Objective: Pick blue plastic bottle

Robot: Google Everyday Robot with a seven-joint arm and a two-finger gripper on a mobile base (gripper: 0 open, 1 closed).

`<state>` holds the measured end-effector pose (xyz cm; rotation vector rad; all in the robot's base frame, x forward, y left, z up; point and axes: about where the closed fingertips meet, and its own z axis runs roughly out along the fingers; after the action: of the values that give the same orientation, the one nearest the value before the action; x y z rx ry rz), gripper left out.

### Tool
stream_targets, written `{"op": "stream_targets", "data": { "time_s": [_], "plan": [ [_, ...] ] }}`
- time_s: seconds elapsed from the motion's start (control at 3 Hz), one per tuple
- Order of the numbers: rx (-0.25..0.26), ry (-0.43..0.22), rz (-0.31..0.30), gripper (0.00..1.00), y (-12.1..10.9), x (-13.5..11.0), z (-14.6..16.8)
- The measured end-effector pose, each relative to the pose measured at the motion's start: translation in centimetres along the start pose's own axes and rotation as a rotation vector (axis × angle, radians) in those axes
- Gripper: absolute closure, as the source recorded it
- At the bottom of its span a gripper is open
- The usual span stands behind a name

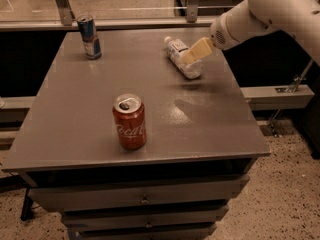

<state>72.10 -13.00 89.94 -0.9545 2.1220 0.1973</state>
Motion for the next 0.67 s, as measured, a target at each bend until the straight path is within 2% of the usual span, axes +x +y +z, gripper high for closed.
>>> {"op": "stream_targets", "data": {
  "time_s": [0.33, 0.67],
  "plan": [
    [-0.018, -0.004, 0.088, 0.0, 0.1, 0.7, 2.4],
    [-0.026, 0.004, 0.136, 0.16, 0.5, 1.5, 3.9]
  ]
}}
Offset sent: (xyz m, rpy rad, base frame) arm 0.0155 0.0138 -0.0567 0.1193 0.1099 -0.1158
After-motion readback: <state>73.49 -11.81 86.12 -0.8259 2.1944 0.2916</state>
